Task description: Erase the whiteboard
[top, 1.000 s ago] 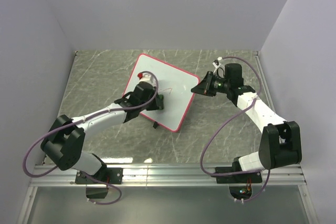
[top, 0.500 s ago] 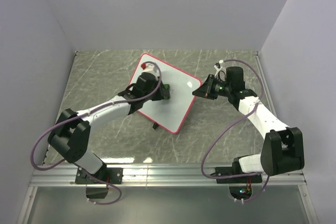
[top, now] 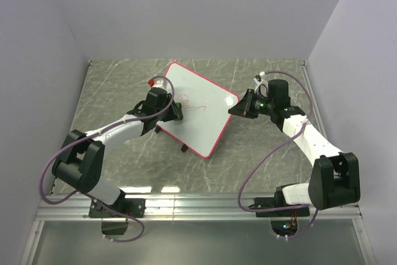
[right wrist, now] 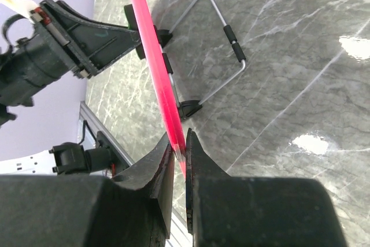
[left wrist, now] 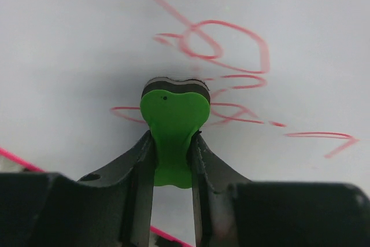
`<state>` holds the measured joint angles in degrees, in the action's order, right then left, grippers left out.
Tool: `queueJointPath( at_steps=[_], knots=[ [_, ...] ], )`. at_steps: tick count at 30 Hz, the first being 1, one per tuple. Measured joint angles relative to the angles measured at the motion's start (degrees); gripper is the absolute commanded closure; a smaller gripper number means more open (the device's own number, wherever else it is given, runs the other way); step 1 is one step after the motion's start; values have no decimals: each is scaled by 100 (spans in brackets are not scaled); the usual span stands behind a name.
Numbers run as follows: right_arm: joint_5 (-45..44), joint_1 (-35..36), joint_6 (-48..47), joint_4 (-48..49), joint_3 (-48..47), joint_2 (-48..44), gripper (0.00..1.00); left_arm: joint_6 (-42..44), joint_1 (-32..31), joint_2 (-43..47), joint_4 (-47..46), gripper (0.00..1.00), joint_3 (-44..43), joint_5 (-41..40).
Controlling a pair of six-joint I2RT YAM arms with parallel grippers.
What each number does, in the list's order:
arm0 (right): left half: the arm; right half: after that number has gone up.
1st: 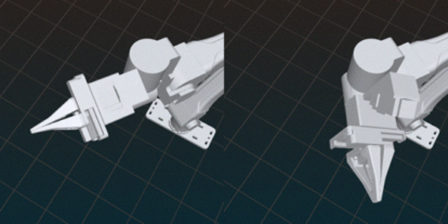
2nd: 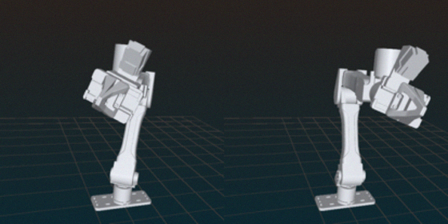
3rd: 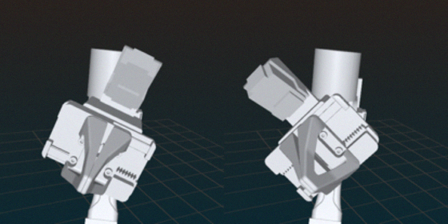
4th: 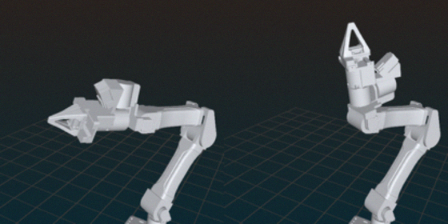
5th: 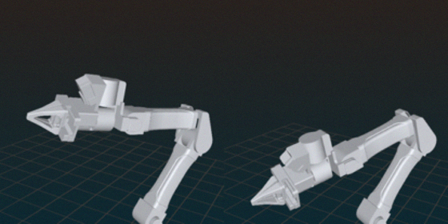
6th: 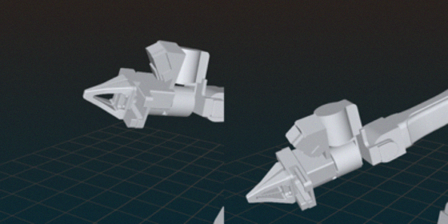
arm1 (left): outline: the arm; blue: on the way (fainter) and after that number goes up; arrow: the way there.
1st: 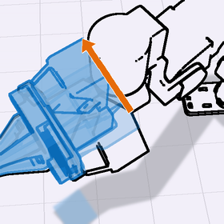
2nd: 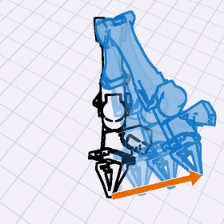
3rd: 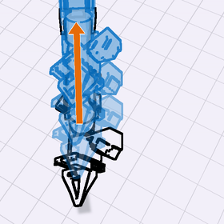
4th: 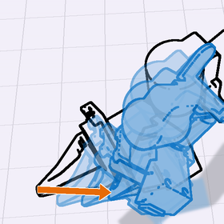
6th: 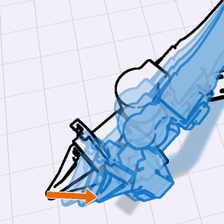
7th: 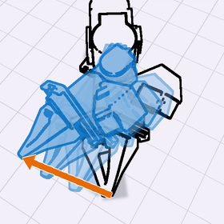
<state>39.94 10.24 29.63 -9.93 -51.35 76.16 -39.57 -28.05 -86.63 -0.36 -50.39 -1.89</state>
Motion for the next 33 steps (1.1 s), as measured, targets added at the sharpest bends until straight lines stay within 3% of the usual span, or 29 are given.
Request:
queueJointPath(
  at_steps=[9,13,22,27,33],
  knots=[
    [9,-9,-13,2,-2,0,100,-20,-1266,-723,385,100,-1834,330],
    [0,2,-9,0,-2,0,100,-24,-1532,-1014,588,100,-2402,535],
    [-125,2,-11,-107,-2,0,100,0,-1025,-1231,1300,100,-2789,531],
    [-160,2,0,-140,-2,0,100,229,-428,-1241,1598,100,-2581,339],
    [-240,0,11,-293,-4,4,100,407,-380,-1106,1353,100,-2157,249]
  ],
)
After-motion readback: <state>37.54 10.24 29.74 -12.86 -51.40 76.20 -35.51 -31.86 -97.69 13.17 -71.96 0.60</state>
